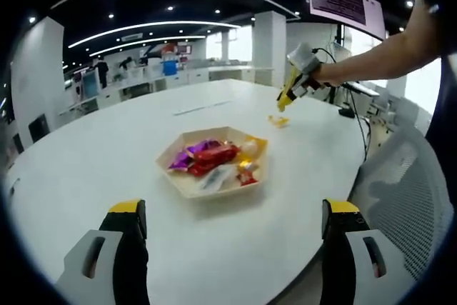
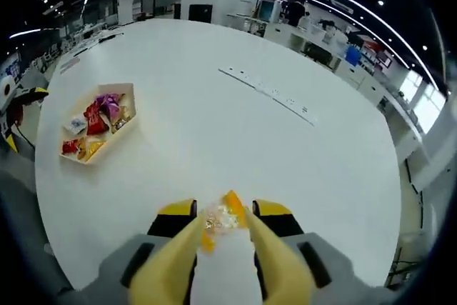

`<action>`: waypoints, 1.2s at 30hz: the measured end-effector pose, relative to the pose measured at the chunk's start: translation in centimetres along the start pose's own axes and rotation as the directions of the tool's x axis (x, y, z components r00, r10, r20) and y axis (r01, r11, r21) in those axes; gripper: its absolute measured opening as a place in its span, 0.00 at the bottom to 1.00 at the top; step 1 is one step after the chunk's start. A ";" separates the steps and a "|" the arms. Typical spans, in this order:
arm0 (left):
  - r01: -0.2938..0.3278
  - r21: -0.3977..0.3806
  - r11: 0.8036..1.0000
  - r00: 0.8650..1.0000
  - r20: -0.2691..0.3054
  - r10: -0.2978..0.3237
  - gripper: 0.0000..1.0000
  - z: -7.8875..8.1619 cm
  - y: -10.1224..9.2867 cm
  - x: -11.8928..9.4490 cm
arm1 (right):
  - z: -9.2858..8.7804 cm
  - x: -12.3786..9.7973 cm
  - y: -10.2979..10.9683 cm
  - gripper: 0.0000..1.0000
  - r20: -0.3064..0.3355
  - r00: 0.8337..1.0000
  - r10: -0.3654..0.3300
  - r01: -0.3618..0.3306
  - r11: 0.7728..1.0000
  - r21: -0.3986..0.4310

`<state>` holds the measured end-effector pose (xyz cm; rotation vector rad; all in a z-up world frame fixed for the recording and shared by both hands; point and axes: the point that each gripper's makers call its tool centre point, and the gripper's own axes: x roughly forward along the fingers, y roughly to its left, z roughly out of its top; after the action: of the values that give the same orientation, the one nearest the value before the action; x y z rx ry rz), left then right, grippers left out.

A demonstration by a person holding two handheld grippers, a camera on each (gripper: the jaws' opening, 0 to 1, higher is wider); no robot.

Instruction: Place the target food into the container with the food tongs after gripping and lifting it, then release it inside without dropping or visibly crushing the food.

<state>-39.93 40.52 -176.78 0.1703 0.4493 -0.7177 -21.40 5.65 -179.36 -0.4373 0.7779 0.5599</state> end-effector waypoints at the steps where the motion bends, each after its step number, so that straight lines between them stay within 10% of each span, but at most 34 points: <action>1: 0.001 0.000 1.000 1.000 -0.001 -0.001 0.99 0.0 0.0 0.0 | -0.1 0.1 0.0 0.30 -0.002 1.000 0.002 -0.002 1.000 0.005; 27: 0.005 -0.001 1.000 1.000 -0.024 -0.005 0.98 -0.4 -0.1 0.2 | -1.1 2.9 0.7 0.29 -0.021 1.000 0.009 -0.009 1.000 0.000; 36: 0.011 0.001 1.000 1.000 -0.024 -0.011 0.98 -0.4 -0.2 0.2 | -1.6 1.8 3.4 0.29 -0.006 0.988 0.152 -0.151 0.979 -0.138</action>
<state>-40.05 40.35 -177.28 0.1778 0.4730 -0.7274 -23.27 7.89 -182.30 -0.5068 0.7748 0.7599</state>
